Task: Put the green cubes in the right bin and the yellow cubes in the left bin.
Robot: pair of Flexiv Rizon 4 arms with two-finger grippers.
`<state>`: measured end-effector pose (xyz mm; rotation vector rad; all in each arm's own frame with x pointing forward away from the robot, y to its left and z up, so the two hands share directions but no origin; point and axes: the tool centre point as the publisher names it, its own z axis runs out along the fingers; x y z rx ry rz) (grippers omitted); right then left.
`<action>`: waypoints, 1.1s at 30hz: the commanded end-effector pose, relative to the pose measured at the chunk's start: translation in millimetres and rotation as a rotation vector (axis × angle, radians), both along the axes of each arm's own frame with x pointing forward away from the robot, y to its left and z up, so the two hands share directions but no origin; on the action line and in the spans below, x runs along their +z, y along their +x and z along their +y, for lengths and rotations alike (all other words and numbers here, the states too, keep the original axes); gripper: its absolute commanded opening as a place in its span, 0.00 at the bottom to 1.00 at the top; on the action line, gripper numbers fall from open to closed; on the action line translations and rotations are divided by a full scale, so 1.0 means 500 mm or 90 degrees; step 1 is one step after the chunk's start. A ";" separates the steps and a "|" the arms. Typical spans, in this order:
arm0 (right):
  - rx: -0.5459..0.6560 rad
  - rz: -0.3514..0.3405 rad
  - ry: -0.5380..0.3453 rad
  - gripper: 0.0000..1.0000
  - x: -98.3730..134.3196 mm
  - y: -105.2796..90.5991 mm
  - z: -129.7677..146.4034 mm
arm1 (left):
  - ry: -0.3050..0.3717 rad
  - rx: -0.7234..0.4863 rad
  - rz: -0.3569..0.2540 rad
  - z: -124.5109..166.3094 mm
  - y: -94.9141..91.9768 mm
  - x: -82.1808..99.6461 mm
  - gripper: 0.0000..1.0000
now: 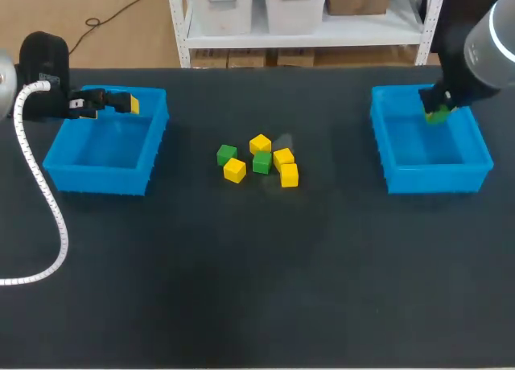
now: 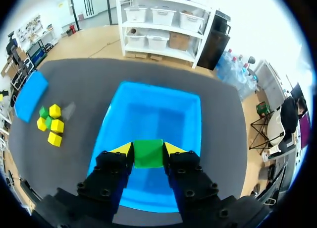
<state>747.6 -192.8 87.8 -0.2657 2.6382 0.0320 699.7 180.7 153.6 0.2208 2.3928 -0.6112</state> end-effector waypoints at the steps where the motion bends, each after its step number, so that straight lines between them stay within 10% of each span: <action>1: -0.002 -0.019 -0.006 1.00 -0.014 -0.002 0.011 | -0.008 -0.006 -0.005 0.005 0.001 -0.005 1.00; 15: 0.240 -0.134 -0.021 1.00 0.095 -0.058 0.254 | -0.008 -0.006 -0.005 0.005 0.001 -0.005 1.00; 33: 0.629 -0.104 -0.075 1.00 -0.035 -0.157 0.489 | -0.008 -0.006 -0.005 0.005 0.001 -0.005 1.00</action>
